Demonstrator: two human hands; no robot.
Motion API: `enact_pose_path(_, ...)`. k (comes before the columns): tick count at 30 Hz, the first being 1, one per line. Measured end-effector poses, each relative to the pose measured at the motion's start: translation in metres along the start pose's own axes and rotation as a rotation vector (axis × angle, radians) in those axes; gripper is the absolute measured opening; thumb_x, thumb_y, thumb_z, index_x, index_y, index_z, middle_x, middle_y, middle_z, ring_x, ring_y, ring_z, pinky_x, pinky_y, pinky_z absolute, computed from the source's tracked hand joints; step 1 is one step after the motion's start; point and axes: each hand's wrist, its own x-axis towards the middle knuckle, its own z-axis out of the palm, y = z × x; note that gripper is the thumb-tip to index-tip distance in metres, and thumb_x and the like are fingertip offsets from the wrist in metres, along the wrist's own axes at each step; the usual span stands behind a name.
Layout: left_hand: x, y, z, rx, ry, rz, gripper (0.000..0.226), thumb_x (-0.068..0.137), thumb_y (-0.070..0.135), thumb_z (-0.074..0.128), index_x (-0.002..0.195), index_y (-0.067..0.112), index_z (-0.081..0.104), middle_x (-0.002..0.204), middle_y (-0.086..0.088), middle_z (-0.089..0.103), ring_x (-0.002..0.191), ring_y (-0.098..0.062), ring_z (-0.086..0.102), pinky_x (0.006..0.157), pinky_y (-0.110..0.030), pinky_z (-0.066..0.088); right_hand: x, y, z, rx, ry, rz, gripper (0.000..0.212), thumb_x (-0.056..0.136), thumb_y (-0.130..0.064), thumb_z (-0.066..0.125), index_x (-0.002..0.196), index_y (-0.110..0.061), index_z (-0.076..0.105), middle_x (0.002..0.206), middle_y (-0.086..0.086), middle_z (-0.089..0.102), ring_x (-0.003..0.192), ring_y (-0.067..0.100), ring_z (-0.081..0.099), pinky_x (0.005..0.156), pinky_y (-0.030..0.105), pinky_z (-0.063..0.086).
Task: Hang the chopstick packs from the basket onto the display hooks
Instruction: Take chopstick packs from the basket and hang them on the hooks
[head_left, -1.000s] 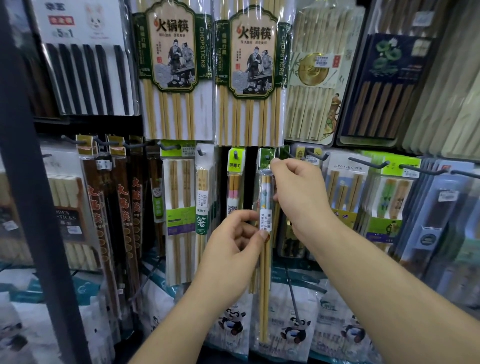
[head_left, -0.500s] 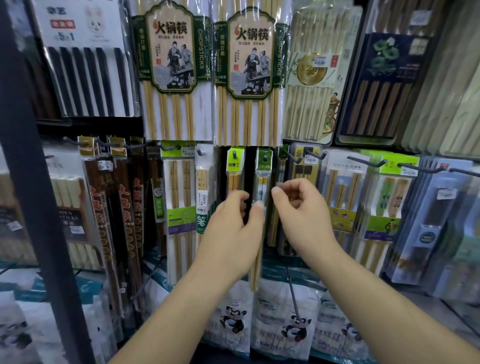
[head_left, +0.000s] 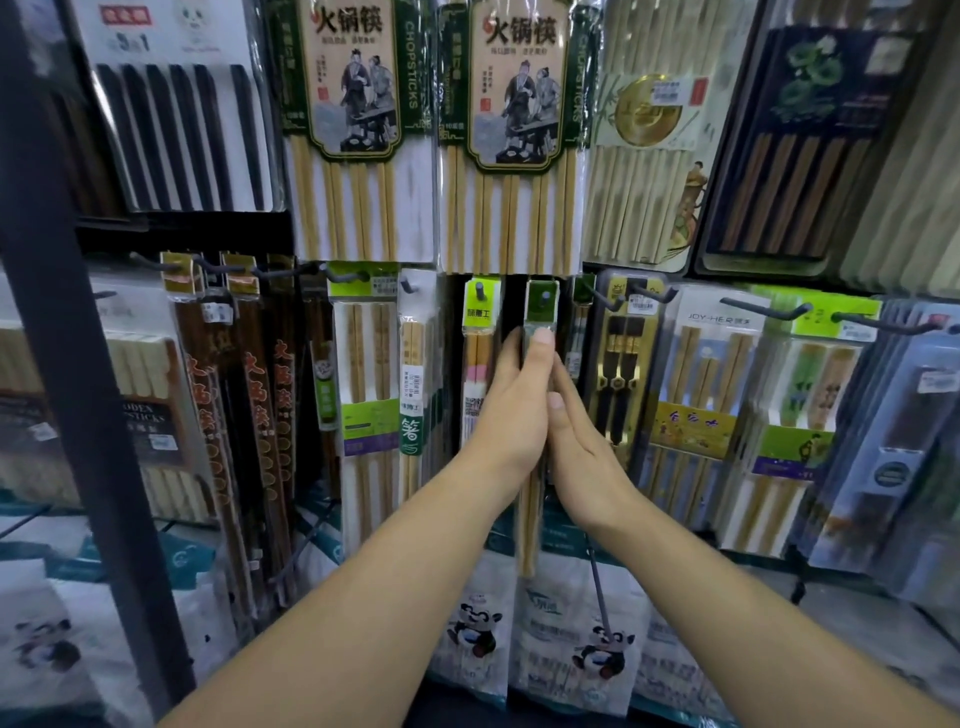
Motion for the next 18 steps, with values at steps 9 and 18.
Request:
enact_pose_path(9, 0.043, -0.005, 0.007, 0.107, 0.107, -0.093, 0.068, 0.105, 0.061, 0.036, 0.163, 0.028, 0.024, 0.165, -0.002, 0.035, 0.151, -0.023, 0.033, 0.113, -0.037, 0.027, 0.037, 0.026, 0.008, 0.029, -0.003, 0.016, 0.058, 0.11, -0.048, 0.028, 0.163, -0.035, 0.006, 0.167, -0.013, 0.022, 0.144, -0.006, 0.024, 0.114, 0.014, 0.025)
enact_pose_path(18, 0.047, -0.02, 0.0, 0.077, 0.089, -0.138, 0.072, 0.102, 0.065, 0.039, 0.162, 0.028, 0.027, 0.165, 0.003, 0.036, 0.15, -0.018, 0.033, 0.101, -0.029, 0.028, 0.034, 0.047, 0.006, -0.034, -0.03, 0.077, 0.071, 0.1, -0.064, 0.026, 0.162, -0.037, 0.004, 0.167, -0.014, 0.017, 0.148, 0.001, 0.019, 0.118, 0.023, 0.017)
